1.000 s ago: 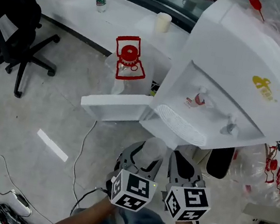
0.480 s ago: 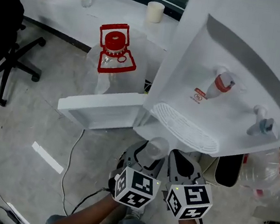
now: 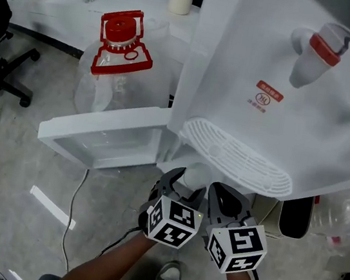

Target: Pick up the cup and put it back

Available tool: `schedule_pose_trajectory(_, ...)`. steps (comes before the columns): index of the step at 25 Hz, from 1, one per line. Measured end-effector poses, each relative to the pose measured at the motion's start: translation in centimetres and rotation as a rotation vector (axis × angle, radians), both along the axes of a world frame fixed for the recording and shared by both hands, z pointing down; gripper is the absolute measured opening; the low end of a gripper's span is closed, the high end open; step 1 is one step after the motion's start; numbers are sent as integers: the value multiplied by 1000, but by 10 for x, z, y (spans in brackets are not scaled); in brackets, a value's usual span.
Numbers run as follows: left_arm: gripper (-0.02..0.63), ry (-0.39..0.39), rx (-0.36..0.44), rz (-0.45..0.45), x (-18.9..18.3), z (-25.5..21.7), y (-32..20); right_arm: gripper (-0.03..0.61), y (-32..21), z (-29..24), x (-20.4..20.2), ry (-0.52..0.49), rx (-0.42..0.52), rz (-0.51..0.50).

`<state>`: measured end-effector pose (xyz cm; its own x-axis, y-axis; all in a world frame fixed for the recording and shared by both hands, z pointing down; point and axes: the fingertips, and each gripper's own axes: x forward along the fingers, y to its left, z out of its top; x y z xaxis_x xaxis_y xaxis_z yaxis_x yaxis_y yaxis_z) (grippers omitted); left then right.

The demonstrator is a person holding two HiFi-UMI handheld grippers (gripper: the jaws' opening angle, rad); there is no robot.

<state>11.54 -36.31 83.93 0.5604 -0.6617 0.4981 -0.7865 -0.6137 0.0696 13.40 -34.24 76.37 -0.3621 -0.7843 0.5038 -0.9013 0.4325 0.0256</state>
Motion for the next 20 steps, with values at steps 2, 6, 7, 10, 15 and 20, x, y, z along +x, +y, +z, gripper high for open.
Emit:
schedule_pose_trajectory(2,265,-1,4,1,7,16,-9,21,-5,11,5,9,5,-2)
schedule_pose_trajectory(6,265,-16,4,13,19,49,-21,21,-11,32,8,24,12,-12)
schedule_pose_trajectory(7,265,-20,3,16,22,56,-23,21,-12,37,8,35,16,-21)
schedule_pose_trajectory(10,264,-30,15,25,29,73,-34,21,-20,46,8,54,38,-35)
schedule_pose_trajectory(15,264,-42,23,38,35,101,-50,21,-28,64,10,32,45,-10)
schedule_pose_trajectory(20,264,-19,10,22,39,120,-64,21,-29,76,16,21,40,14)
